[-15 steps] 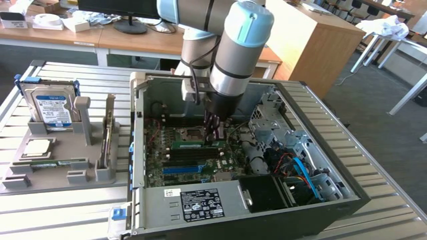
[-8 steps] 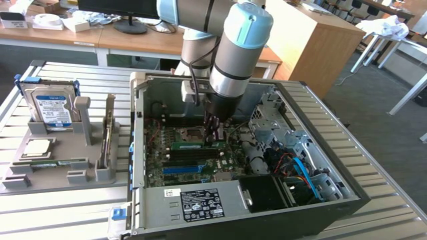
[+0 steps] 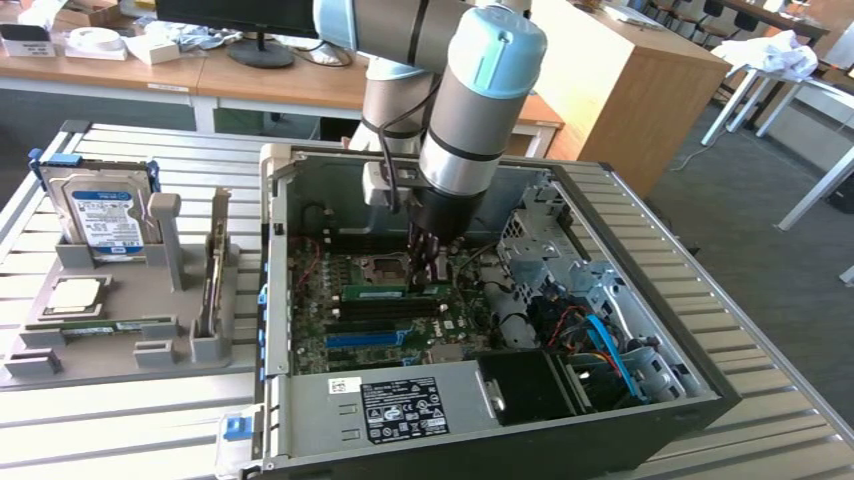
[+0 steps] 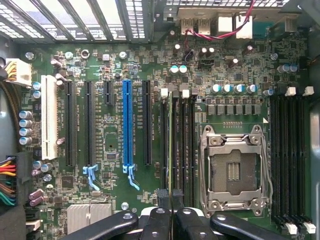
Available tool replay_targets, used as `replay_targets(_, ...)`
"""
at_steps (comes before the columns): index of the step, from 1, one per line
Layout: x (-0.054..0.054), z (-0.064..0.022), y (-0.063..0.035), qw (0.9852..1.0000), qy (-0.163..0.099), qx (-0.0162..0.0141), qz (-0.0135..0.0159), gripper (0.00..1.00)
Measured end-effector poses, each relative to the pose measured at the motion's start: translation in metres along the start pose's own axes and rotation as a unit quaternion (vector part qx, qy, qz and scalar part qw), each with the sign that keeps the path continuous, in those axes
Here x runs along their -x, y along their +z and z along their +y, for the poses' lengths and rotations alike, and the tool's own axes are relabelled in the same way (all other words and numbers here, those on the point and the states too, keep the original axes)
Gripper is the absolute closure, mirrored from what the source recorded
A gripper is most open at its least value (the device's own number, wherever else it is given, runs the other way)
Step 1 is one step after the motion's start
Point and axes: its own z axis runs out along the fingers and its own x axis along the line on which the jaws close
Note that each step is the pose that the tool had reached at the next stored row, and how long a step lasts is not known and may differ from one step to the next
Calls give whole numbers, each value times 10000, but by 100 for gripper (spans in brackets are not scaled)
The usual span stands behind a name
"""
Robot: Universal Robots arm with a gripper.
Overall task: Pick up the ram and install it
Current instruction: 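Pick up the ram and move it above insertion slot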
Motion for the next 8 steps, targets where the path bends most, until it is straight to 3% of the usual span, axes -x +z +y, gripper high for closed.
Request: replay_targets(8,-21,-1,-1,10000,0,0,0,88)
